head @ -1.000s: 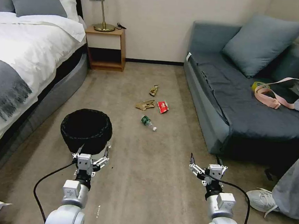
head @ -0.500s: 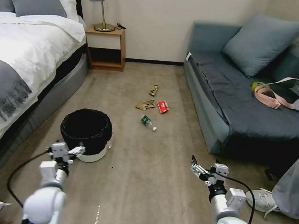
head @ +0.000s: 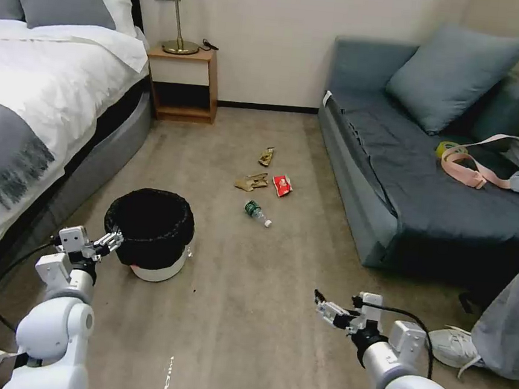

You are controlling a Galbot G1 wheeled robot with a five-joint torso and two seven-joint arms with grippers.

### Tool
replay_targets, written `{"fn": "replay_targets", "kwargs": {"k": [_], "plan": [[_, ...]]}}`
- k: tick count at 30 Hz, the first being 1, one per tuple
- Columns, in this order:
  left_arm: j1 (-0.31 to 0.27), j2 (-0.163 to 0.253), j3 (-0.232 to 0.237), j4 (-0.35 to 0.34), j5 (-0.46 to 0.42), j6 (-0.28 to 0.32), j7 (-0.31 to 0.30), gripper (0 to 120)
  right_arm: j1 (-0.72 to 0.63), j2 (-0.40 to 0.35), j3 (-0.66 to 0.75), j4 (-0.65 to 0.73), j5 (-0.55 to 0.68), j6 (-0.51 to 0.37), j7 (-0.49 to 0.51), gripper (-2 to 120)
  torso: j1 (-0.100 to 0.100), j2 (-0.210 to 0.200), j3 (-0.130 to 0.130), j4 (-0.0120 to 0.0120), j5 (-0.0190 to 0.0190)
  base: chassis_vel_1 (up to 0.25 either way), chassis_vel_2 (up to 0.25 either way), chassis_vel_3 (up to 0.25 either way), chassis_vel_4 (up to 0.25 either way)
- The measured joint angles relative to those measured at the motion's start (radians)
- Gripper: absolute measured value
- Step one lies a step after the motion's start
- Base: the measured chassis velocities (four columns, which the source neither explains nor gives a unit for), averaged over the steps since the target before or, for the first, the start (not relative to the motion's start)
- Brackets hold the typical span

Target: Pick up the trash bin, then pick up the garbage on the floor and place it into the trash bin.

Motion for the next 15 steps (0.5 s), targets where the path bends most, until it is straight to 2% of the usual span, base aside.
{"fn": "replay_targets", "kwargs": {"k": [3,5,12,15], "plan": [[-0.016,0.010,-0.001,0.018,-0.006,0.004,-0.004,100,0.003,0.002,-0.001,-0.005,-0.005,0.001,-0.002,100,0.000,0.000,0.000,0.0000,0.0002,0.000,0.000,0.000,0.000],[-0.051,0.036,-0.005,0.054,-0.026,0.022,-0.012,100,0.004,0.003,-0.004,-0.017,-0.013,0.007,-0.005,100,0.000,0.000,0.000,-0.0001,0.0000,0.000,0.000,0.000,0.000],[-0.092,0.078,-0.006,0.084,-0.074,0.068,-0.021,100,0.004,0.004,-0.008,-0.029,-0.021,0.016,-0.010,100,0.000,0.000,0.000,-0.0001,0.0002,0.000,0.000,0.000,0.000],[-0.127,0.117,-0.001,0.091,-0.158,0.166,-0.058,100,0.013,0.003,-0.016,-0.041,-0.024,0.020,-0.013,100,0.000,0.000,0.000,-0.0002,0.0001,0.000,0.000,0.000,0.000]]}}
